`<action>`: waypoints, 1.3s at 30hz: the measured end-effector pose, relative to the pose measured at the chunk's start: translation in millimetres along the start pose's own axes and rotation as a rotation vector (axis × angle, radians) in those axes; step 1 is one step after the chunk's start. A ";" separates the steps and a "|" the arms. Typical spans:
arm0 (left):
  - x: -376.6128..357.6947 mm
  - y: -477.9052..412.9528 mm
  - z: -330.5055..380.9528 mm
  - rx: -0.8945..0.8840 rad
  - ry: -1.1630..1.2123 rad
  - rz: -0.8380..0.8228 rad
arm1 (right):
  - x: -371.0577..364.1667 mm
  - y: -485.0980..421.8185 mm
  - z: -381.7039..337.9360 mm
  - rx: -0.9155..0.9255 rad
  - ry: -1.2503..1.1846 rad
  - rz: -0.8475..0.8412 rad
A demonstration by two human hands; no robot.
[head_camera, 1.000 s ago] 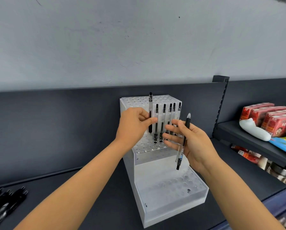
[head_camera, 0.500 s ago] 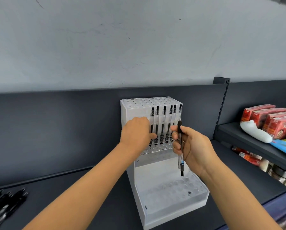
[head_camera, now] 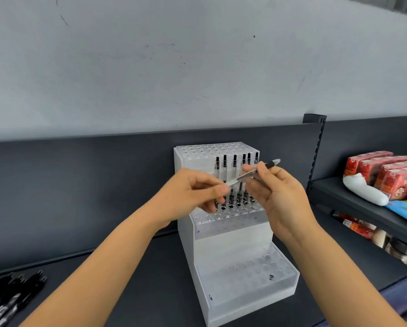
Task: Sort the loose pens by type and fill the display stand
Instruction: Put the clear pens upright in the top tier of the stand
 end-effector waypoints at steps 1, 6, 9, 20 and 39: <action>6.3 1.1 0.1 -0.002 0.124 0.091 | 1.6 1.6 1.6 -0.026 -0.014 -0.003; 14.2 -4.4 -8.0 0.101 0.732 0.354 | -1.5 11.2 9.6 -0.043 0.068 -0.067; 11.2 -8.2 -5.8 0.072 0.623 0.338 | -5.8 13.1 11.6 0.029 0.188 -0.086; 26.5 -9.0 0.9 -0.259 -0.363 0.593 | 6.4 11.4 14.2 0.378 0.712 0.034; 11.0 -27.0 -21.6 -0.071 -0.677 0.437 | 12.4 20.2 17.4 0.357 0.826 0.011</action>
Point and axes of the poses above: each hand's wrist, its own y-axis away from the middle knuckle, its own x-axis out of the back of the hand, z = x × y, the point moved 5 cm from there along -y, towards the middle knuckle
